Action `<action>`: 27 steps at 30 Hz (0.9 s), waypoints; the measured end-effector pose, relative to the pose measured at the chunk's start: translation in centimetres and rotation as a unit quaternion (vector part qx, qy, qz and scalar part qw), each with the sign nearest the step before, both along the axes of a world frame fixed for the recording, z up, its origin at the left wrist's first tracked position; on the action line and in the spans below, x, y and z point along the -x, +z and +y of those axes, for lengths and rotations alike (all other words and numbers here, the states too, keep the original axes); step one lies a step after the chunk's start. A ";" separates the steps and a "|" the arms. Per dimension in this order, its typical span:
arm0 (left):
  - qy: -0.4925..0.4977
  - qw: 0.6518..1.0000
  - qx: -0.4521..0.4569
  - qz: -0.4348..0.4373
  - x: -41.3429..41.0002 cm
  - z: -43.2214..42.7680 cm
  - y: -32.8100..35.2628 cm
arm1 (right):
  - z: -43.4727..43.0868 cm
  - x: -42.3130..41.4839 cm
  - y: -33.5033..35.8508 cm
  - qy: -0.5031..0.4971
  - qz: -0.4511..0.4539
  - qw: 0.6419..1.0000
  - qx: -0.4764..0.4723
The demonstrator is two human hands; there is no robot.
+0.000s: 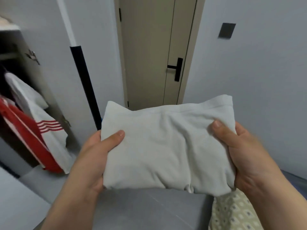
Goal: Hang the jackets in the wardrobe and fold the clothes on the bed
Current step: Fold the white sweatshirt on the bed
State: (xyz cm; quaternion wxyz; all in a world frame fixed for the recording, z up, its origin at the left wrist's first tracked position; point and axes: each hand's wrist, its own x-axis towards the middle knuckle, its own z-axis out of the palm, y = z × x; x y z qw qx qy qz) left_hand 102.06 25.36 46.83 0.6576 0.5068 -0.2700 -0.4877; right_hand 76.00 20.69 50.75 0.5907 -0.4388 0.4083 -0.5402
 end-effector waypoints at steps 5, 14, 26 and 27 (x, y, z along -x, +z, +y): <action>0.080 0.996 0.004 -0.031 -4.8 1.6 2.7 | -2.1 -6.0 1.4 0.062 -0.004 0.998 0.028; 0.238 0.969 0.007 -0.066 -12.8 2.0 3.7 | -8.0 -17.6 2.3 0.184 0.026 0.978 0.099; 0.381 0.908 -0.021 -0.173 -23.4 -3.0 7.0 | -16.6 -33.3 4.5 0.299 0.018 0.936 0.185; 0.391 0.904 -0.021 -0.173 -24.4 -2.8 7.1 | -16.7 -34.6 4.8 0.309 0.020 0.932 0.188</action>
